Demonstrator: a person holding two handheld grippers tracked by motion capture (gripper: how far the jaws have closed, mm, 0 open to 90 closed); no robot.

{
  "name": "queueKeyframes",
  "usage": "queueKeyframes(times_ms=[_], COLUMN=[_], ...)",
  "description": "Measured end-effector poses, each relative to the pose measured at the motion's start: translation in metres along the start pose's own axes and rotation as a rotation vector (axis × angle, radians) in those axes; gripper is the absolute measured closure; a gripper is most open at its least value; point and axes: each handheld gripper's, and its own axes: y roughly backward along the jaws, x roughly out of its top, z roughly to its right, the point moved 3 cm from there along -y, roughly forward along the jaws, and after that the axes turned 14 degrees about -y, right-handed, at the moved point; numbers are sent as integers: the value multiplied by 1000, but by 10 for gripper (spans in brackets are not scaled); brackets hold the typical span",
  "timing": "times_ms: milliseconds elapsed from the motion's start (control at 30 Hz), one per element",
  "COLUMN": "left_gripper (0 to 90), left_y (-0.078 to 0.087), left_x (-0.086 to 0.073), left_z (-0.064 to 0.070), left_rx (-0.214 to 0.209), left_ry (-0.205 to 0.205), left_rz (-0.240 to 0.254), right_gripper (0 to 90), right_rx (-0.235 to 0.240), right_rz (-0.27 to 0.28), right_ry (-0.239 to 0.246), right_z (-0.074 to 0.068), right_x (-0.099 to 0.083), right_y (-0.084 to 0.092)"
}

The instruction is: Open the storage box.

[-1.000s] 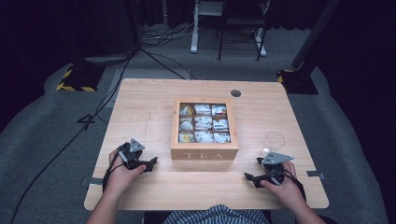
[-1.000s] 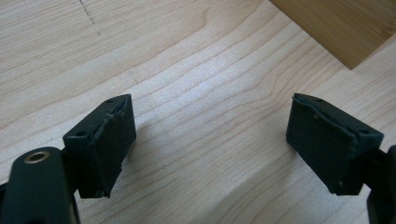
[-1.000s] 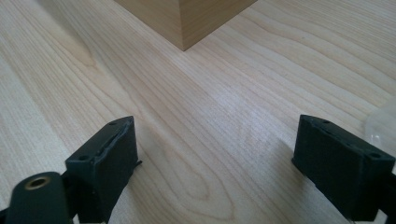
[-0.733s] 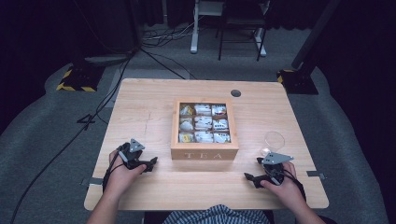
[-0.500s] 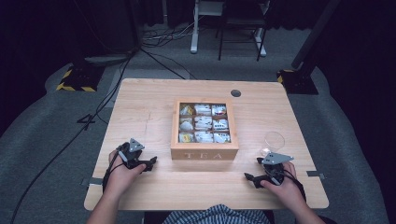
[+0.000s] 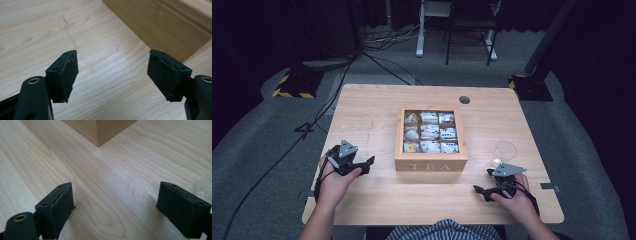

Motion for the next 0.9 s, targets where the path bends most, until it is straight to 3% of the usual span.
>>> queueKeyframes(times_ms=[200, 433, 733, 900], left_gripper=[252, 251, 249, 239], left_y=[10, 17, 13, 6], left_x=[19, 35, 43, 44], left_z=[9, 26, 48, 60], left_rx=[5, -28, -127, -160], left_ry=[-20, -60, -49, -66], left_rz=[73, 128, 159, 156], right_gripper=[140, 143, 143, 143], right_rx=[-1, -2, -1, -1], right_rz=[0, 2, 2, 2], right_ry=[-1, -4, -4, -3], right_z=[0, 0, -1, 0], right_x=[0, 0, 0, 0], right_y=[0, 0, 0, 0])
